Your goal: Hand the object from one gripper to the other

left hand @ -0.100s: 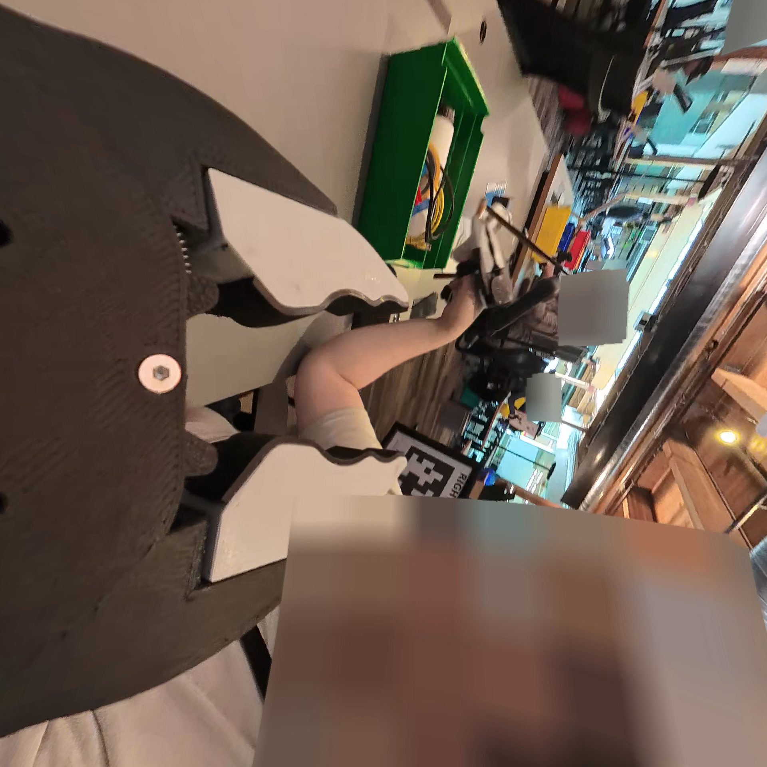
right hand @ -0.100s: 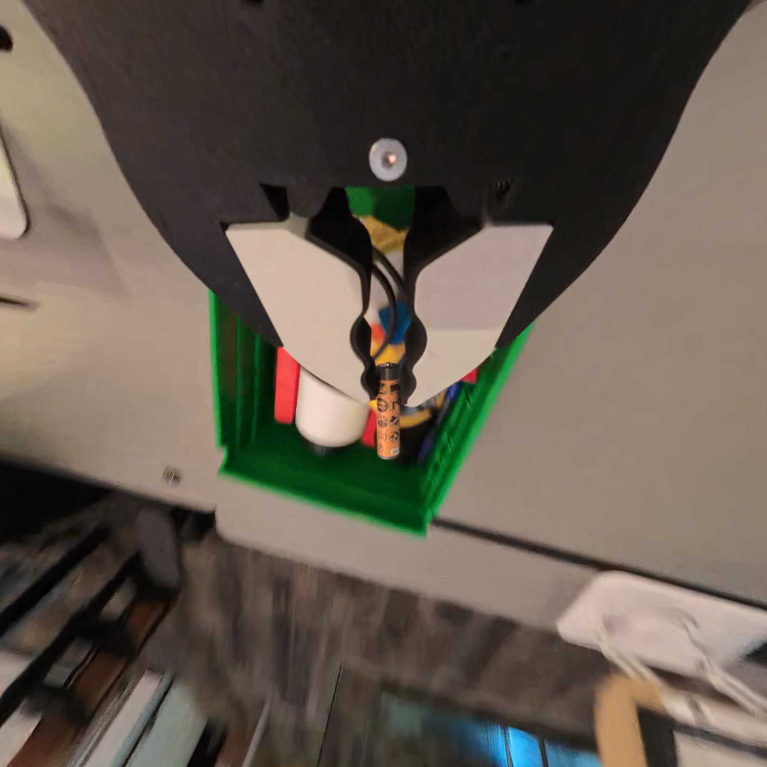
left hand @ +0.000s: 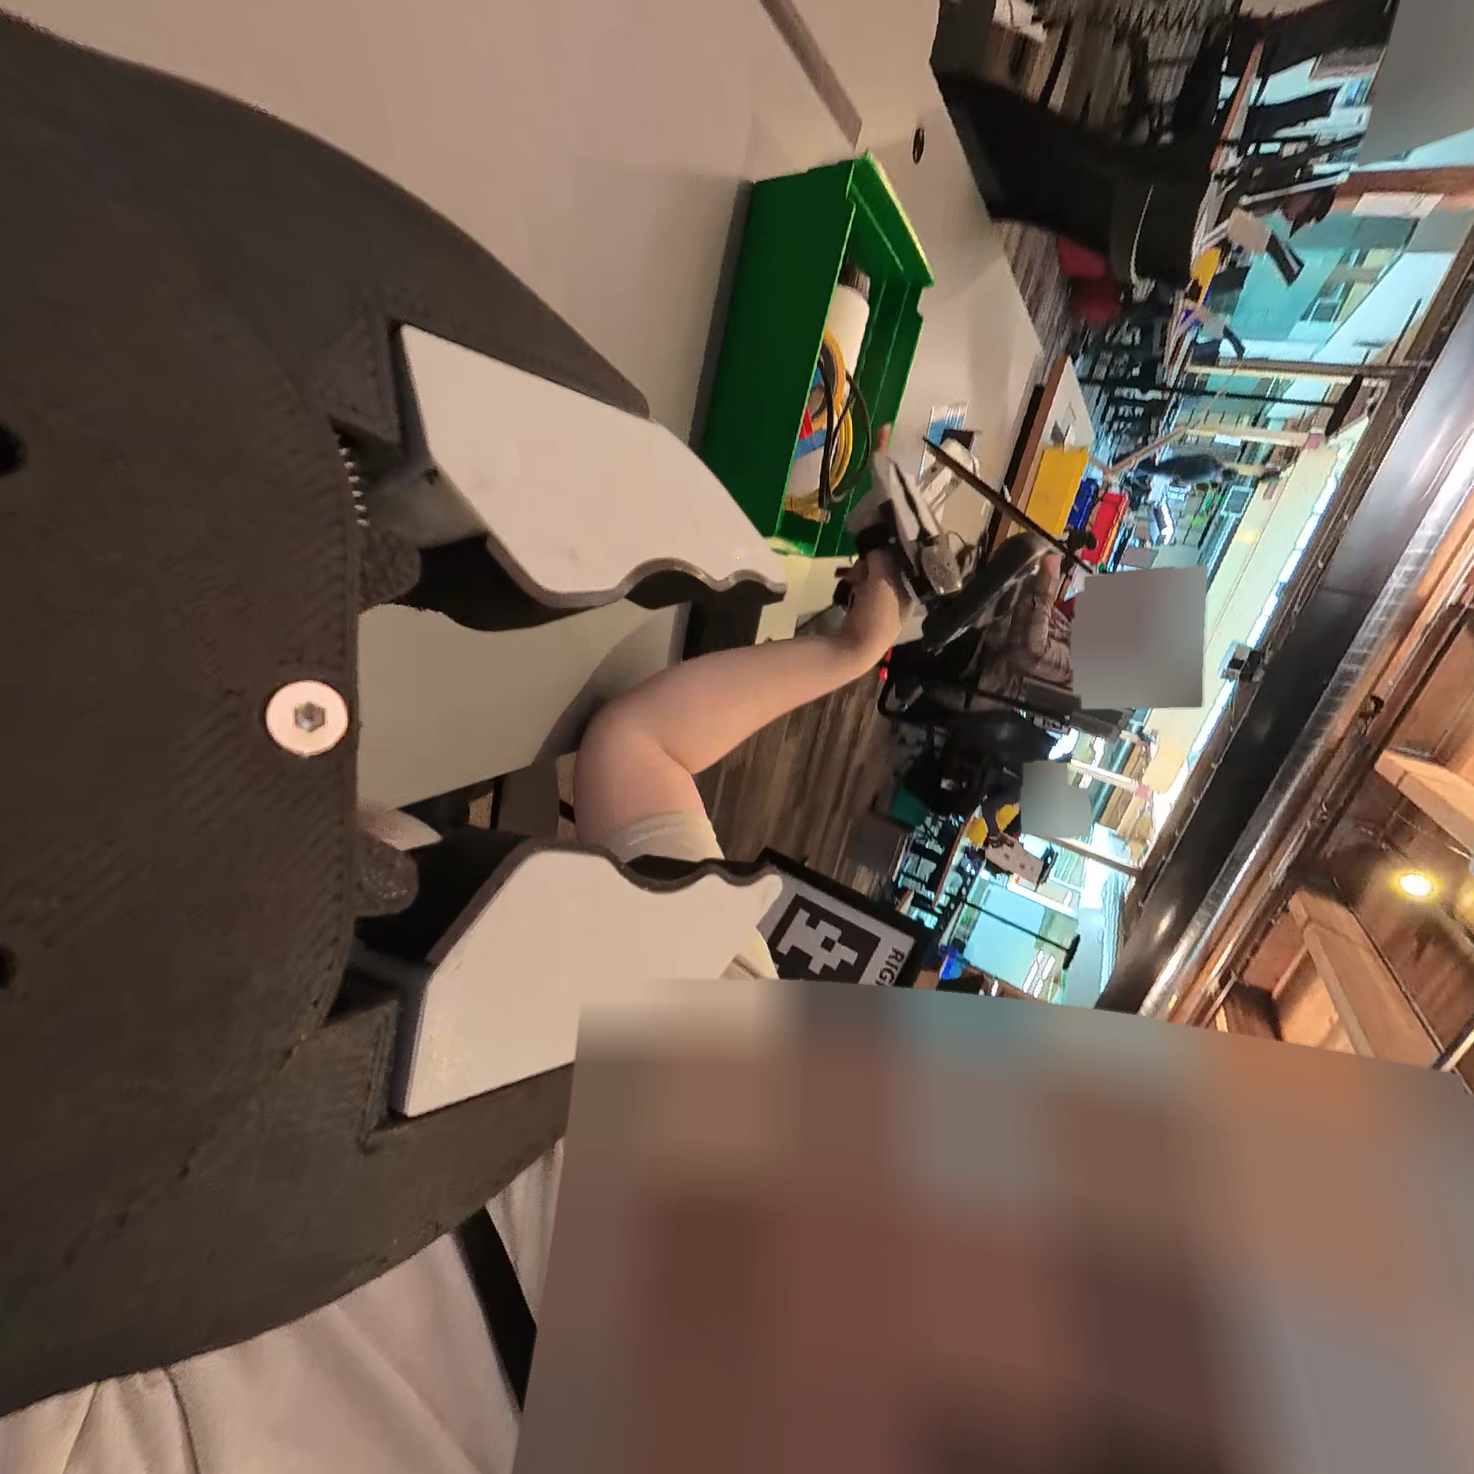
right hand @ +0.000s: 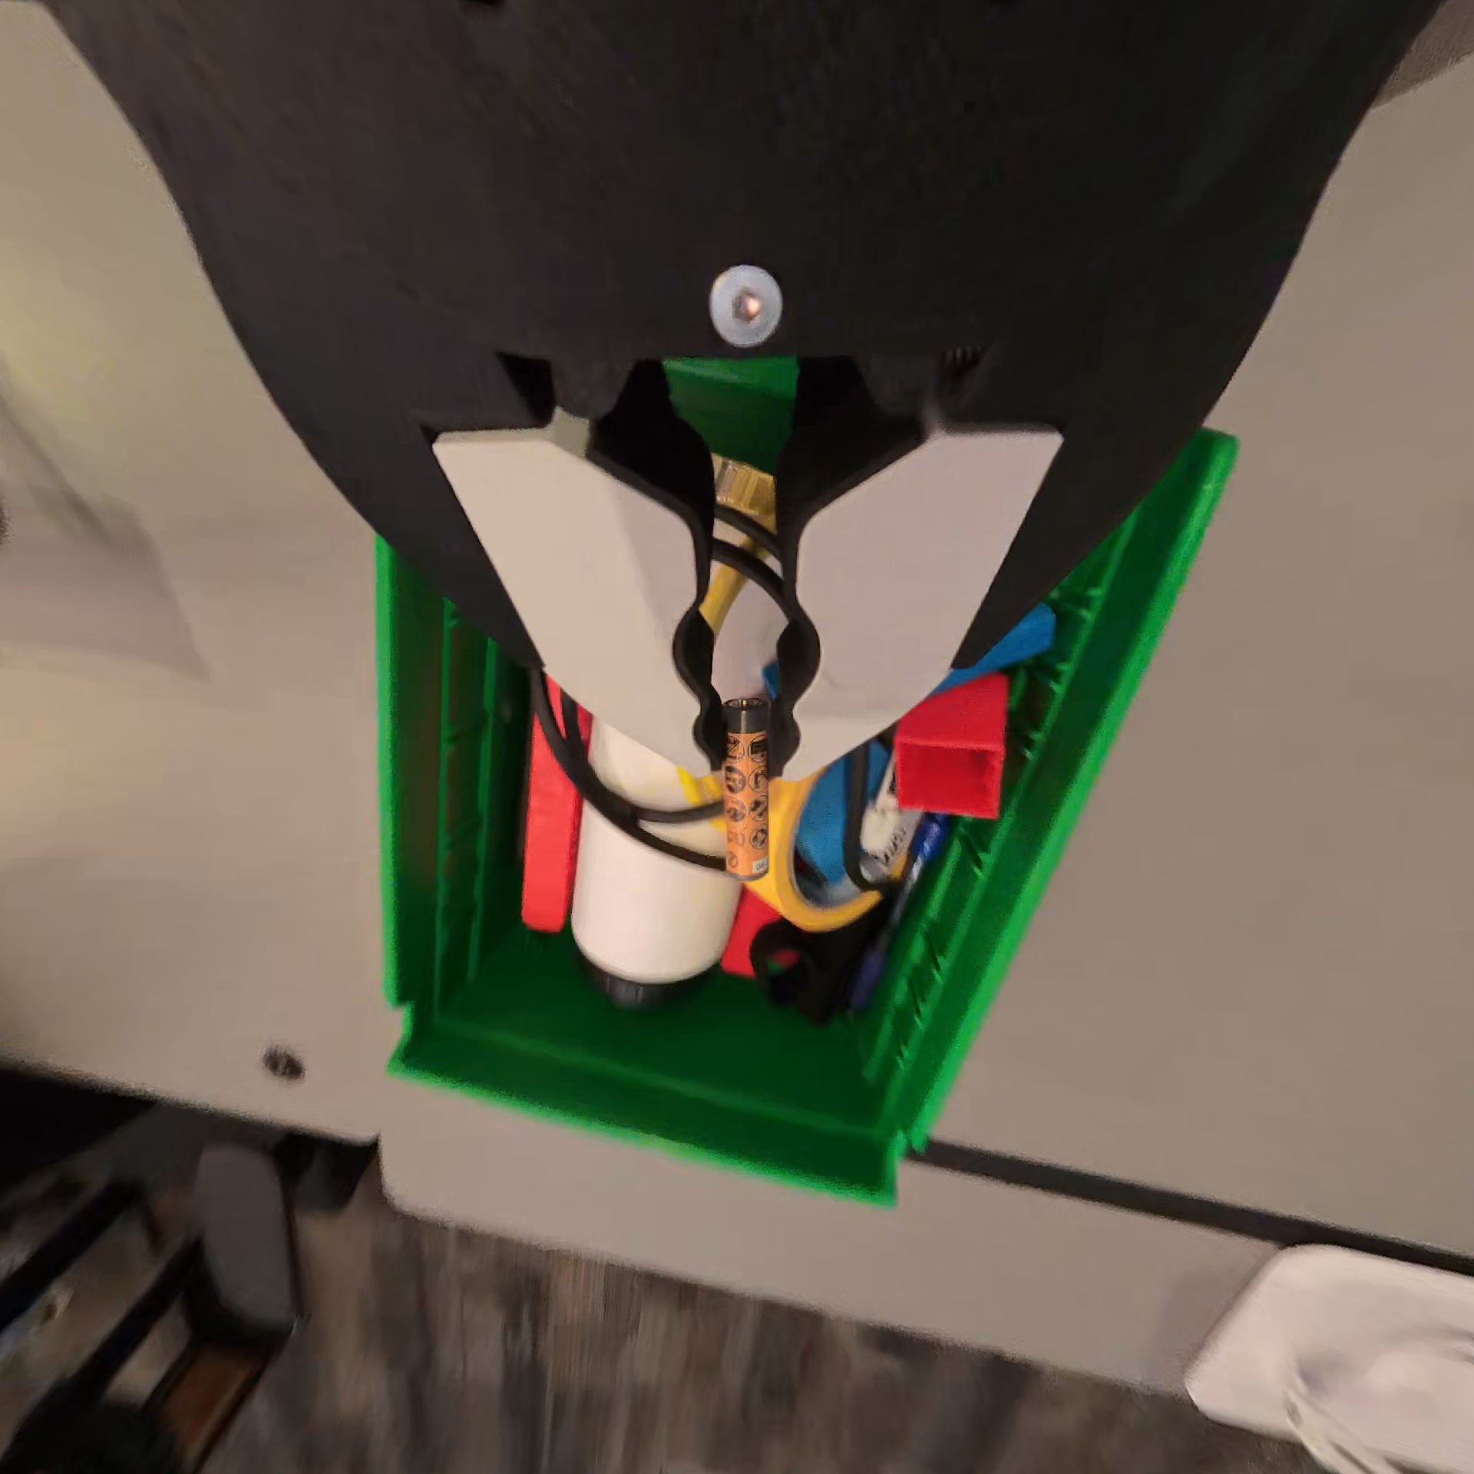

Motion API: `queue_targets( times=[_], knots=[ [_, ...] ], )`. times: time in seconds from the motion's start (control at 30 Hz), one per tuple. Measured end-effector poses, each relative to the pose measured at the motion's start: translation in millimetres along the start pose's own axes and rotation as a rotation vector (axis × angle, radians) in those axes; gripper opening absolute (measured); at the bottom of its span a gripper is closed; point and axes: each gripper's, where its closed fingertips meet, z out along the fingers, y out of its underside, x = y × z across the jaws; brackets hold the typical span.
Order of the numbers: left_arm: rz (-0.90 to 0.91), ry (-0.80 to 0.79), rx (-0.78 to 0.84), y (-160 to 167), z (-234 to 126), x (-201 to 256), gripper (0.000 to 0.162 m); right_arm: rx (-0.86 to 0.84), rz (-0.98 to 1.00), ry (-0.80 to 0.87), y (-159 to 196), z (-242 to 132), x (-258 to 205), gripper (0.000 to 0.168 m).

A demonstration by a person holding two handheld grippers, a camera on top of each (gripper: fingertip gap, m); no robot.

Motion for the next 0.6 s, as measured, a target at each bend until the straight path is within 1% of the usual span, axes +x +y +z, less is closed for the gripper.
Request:
queue_targets(
  times=[0.1, 0.17, 0.23, 0.27, 0.3, 0.33, 0.4, 0.47, 0.5, 0.53, 0.6],
  knots=[
    [0.027, -0.050, -0.009, -0.3, -3.8, -0.5, 0.060, -0.124, 0.038, -0.017, 24.9, 18.7, 2.7, 0.013],
    [0.039, -0.063, -0.008, -1.2, -4.8, 0.5, 0.059, -0.148, 0.054, -0.005, 30.9, 26.9, 6.3, 0.013],
    [0.042, -0.068, -0.008, -1.7, -5.5, 1.7, 0.059, -0.120, 0.081, -0.024, 27.5, 28.6, 4.6, 0.014],
    [0.041, -0.075, -0.012, -1.4, -6.2, 1.7, 0.059, -0.100, 0.097, -0.017, 23.9, 26.4, 6.5, 0.018],
    [0.043, -0.088, -0.018, -1.4, -7.7, 1.1, 0.059, -0.070, 0.108, -0.005, 18.5, 22.0, 9.2, 0.028],
    [0.050, -0.108, -0.021, -1.9, -10.3, 0.1, 0.059, -0.026, 0.114, 0.009, 11.2, 15.4, 12.3, 0.032],
    [0.076, -0.184, -0.017, -5.6, -20.2, -4.1, 0.059, 0.081, 0.120, 0.052, -6.9, -2.4, 19.2, 0.032],
    [0.113, -0.354, -0.018, -10.2, -41.0, -17.5, 0.059, 0.195, 0.106, 0.101, -27.0, -22.7, 23.9, 0.031],
    [0.143, -0.487, -0.030, -11.5, -57.8, -28.6, 0.059, 0.249, 0.088, 0.119, -36.9, -32.4, 23.5, 0.030],
    [0.172, -0.652, -0.055, -11.1, -80.3, -42.1, 0.059, 0.299, 0.064, 0.135, -46.5, -41.4, 21.9, 0.030],
    [0.191, -1.039, -0.133, -4.8, -143.3, -67.0, 0.060, 0.383, 0.017, 0.176, -63.3, -56.4, 19.1, 0.029]
  ],
)
